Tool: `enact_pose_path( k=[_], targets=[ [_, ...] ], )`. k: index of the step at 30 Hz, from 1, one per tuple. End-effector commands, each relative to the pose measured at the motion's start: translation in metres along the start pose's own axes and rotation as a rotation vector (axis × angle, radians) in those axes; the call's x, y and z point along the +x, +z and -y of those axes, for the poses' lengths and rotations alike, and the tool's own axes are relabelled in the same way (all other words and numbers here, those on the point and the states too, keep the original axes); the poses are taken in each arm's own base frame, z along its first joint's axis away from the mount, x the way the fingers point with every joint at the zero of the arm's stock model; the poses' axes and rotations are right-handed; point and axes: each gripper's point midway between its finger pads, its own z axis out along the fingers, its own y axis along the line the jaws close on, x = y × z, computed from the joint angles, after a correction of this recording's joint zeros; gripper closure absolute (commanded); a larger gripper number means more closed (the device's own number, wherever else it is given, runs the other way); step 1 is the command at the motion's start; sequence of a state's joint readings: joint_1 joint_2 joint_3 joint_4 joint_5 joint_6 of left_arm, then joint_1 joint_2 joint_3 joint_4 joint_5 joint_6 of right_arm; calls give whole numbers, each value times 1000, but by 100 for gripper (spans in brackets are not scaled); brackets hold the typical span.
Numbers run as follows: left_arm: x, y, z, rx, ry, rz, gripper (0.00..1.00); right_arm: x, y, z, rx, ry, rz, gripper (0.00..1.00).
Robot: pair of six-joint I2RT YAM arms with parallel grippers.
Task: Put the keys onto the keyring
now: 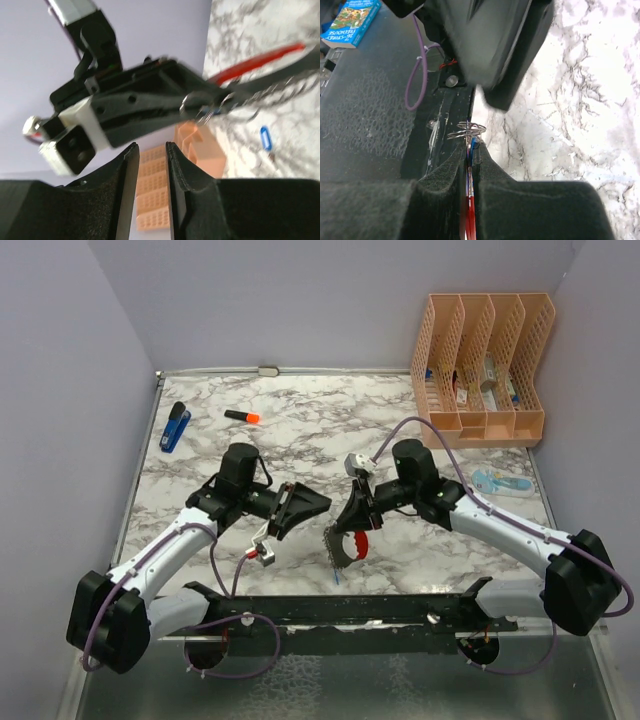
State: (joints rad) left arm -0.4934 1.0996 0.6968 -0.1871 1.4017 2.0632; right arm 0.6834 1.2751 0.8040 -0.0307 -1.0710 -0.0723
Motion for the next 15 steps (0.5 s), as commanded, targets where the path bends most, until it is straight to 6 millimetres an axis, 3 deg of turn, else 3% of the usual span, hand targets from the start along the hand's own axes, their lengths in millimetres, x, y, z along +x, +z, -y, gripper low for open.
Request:
enact_pose_path(
  k=[1, 10, 15],
  targets=[
    [12, -20, -49, 30, 759, -101, 68, -12, -7, 9, 113, -44, -10, 99],
    [52, -57, -55, 105, 522, -371, 68, -24, -33, 61, 472, -62, -48, 99],
    [82, -80, -79, -60, 132, -609, 72, -41, -58, 90, 697, -97, -29, 99]
  ],
)
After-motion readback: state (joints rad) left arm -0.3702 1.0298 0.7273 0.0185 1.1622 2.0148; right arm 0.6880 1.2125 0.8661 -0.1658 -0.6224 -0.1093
